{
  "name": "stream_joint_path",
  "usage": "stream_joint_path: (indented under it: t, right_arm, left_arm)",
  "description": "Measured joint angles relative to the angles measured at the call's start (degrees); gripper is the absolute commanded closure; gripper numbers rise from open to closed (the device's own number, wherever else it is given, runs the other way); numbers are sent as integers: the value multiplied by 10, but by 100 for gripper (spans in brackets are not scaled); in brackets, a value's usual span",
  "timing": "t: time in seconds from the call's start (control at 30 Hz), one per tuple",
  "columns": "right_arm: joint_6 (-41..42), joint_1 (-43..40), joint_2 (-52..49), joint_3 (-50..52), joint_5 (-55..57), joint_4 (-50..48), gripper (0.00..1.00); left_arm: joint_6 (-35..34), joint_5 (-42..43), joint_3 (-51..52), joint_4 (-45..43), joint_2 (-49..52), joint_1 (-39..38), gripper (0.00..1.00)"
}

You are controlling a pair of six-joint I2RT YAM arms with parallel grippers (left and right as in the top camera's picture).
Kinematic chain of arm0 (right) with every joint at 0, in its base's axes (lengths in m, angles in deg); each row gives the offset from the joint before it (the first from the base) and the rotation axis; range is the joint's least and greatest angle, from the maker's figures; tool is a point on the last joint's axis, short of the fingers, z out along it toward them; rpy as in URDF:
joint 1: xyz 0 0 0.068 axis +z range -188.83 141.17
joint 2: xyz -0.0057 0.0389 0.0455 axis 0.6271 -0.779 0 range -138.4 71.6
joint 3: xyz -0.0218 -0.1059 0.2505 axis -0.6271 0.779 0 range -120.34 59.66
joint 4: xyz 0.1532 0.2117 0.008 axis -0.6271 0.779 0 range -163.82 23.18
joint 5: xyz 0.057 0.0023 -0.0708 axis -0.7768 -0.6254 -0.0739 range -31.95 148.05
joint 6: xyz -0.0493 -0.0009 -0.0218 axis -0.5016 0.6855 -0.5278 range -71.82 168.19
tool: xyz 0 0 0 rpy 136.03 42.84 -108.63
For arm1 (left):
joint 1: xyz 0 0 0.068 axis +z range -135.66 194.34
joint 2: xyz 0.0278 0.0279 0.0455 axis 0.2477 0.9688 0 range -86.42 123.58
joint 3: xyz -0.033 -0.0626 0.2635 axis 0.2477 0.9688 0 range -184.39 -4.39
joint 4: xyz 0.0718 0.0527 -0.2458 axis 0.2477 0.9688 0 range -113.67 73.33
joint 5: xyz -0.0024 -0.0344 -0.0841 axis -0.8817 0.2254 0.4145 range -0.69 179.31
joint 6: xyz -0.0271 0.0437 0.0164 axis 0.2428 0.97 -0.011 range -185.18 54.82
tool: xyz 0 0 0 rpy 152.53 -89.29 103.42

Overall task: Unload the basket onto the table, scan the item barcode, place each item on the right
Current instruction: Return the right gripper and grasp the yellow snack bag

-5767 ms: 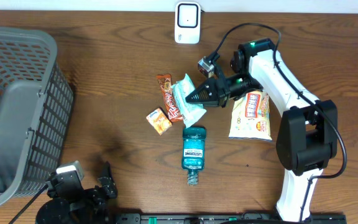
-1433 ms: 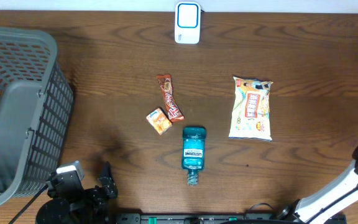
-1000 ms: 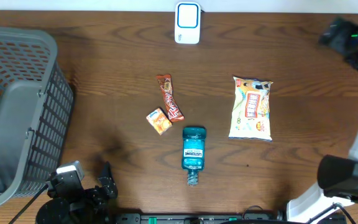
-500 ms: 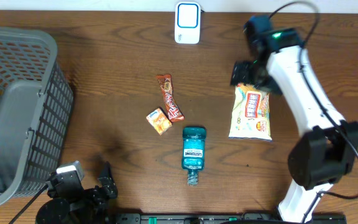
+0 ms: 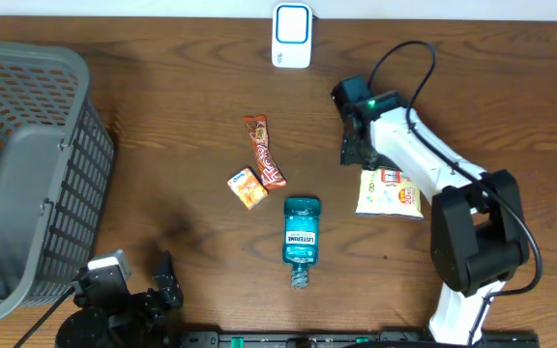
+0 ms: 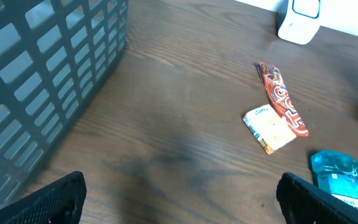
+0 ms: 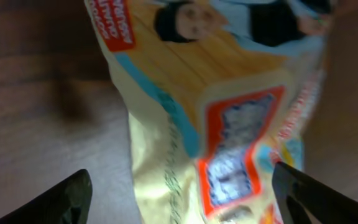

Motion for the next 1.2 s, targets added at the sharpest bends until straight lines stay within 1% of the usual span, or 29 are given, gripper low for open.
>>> stream_joint_path:
  t: [0.03,0.1,0.23,0.27,0.3,0.33,0.37,0.4,0.6,0.7,0.8,0.83,1.07,1.2]
  right_arm:
    - [0,0,-5,5,3,-7,11]
    - [-2,0,-21,12,11,-13,16]
    - [-3,0,-50,7,27,0,34]
    - [-1,1,-56,2,29,15,49]
    - [-2,1,-57,0,30,17,62]
    - [-8,1,-64,-3,21,26,81]
    - [-14,1,-69,-7,23,31,93]
    - [-27,1,-76,-11,24,39,99]
    - [-101,-3,-78,-26,-8,53,99]
    - [-162,-15,-73,-45,-75,80,99]
    - [-235,-24,-63,-64,-209,106,99]
    - [-267,-25,-57,-71,-280,112,99]
    - [-419,-50,-19,-76,-612,115,99]
    - [-495,-75,-17,-71,-755,106,99]
  left_arm:
    - [0,0,0,0,0,0,2]
    - [0,0,0,0,0,0,2]
    - [0,0,0,0,0,0,2]
    - [0,0,0,0,0,0,2]
    - [0,0,0,0,0,0,2]
    - [0,0,0,0,0,0,2]
    - [0,0,0,0,0,0,2]
    - [0,0,0,0,0,0,2]
    - [0,0,0,0,0,0,2]
    - [0,0,0,0,0,0,2]
    - [0,0,0,0,0,0,2]
    - [0,0,0,0,0,0,2]
    - [0,0,0,0,0,0,2]
    - [0,0,0,0,0,0,2]
